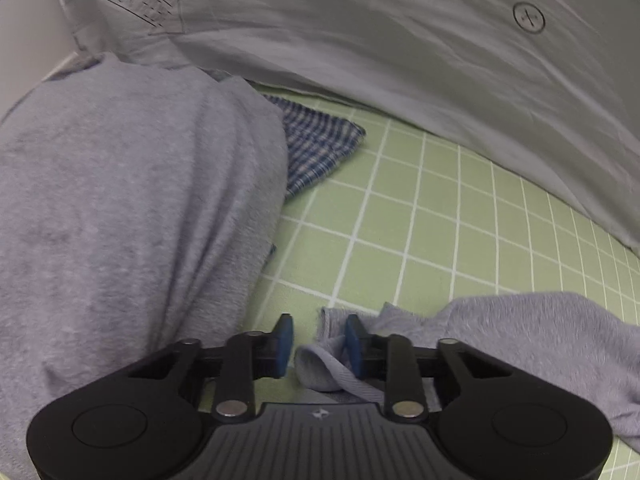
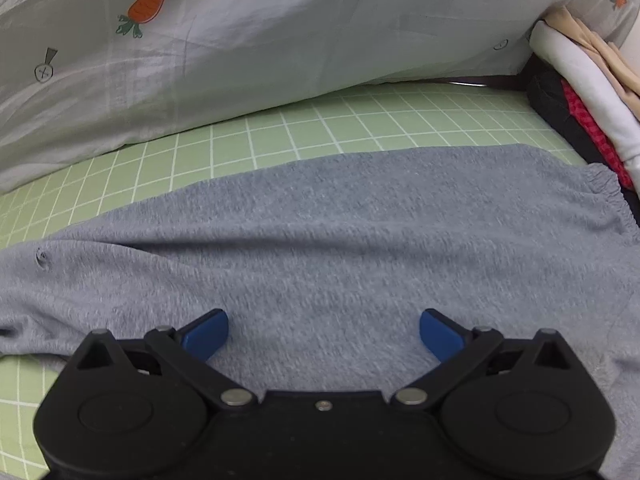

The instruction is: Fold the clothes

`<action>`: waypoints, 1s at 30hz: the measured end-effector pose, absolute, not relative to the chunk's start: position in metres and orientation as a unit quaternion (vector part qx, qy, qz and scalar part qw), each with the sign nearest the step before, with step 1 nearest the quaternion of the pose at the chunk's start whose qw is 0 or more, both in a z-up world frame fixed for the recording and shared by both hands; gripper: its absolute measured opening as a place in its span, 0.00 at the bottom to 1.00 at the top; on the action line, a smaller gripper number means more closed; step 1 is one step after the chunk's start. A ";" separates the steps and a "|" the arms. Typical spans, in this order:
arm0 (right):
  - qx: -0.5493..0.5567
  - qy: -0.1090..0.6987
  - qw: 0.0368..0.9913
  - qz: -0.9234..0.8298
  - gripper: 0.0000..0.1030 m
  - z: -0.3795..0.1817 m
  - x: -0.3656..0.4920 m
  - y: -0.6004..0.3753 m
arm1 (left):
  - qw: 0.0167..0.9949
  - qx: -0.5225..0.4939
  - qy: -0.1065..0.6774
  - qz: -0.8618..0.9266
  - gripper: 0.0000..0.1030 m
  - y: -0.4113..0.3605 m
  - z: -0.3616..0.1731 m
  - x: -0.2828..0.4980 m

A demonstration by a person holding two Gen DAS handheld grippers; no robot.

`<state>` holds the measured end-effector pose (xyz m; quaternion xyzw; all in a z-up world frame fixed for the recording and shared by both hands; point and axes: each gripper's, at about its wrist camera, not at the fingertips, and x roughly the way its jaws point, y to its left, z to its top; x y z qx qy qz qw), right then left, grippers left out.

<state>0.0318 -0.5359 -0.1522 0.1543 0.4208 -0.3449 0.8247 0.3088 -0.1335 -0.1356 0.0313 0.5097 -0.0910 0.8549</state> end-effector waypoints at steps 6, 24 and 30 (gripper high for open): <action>0.148 0.422 0.826 -0.343 1.00 -0.155 0.034 -0.535 | 0.855 0.060 0.500 -0.124 0.32 -0.141 -0.143 0.308; 0.136 0.424 0.823 -0.352 1.00 -0.153 0.028 -0.538 | 0.942 0.003 0.328 -0.065 0.09 -0.125 -0.073 0.338; 0.132 0.426 0.825 -0.346 1.00 -0.151 0.022 -0.533 | 0.922 -0.033 0.381 -0.053 0.55 -0.109 -0.096 0.315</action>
